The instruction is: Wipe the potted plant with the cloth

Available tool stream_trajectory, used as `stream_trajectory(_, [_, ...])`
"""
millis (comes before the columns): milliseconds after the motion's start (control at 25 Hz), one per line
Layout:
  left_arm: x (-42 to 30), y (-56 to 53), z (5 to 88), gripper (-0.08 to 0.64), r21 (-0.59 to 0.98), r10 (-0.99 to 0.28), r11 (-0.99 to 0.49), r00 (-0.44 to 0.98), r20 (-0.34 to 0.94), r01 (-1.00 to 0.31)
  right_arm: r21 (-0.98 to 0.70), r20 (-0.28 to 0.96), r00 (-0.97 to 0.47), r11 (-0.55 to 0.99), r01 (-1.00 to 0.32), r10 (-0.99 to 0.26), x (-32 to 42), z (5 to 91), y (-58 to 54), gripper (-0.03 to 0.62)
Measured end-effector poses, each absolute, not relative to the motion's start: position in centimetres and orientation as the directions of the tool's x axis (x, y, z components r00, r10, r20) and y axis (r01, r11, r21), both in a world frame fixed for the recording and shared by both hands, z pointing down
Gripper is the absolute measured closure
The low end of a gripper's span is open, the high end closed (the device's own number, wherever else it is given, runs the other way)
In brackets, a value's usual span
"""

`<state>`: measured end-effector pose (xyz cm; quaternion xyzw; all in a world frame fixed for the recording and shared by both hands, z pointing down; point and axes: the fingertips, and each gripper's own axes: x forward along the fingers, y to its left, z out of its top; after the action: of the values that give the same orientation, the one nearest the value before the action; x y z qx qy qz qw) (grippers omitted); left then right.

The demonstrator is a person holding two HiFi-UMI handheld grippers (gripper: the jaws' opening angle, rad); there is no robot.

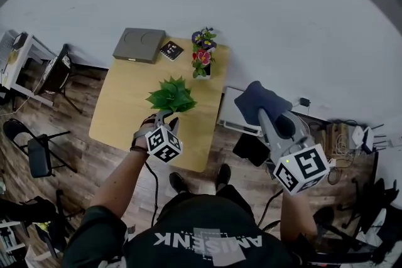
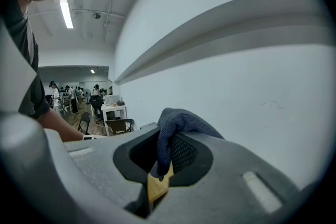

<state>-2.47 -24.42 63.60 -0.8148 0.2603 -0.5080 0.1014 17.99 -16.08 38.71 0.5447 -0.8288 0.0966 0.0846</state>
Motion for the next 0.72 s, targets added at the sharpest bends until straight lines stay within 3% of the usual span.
stream_trajectory(320, [-2.3,-25.9,66.2,0.466,-0.497,-0.539,-0.842,0.280,0.794,-0.212,-0.090,0.262,-0.370,0.360,-0.929,-0.891,18.4,40.2,-15.5,0.565])
stream_trajectory(720, [-1.9,-26.4,67.9,0.466,-0.471,-0.483,-0.876,0.232,0.845,-0.108,-0.115,0.270,-0.327,0.307,-0.945,-0.906,19.2,41.4,-14.5,0.565])
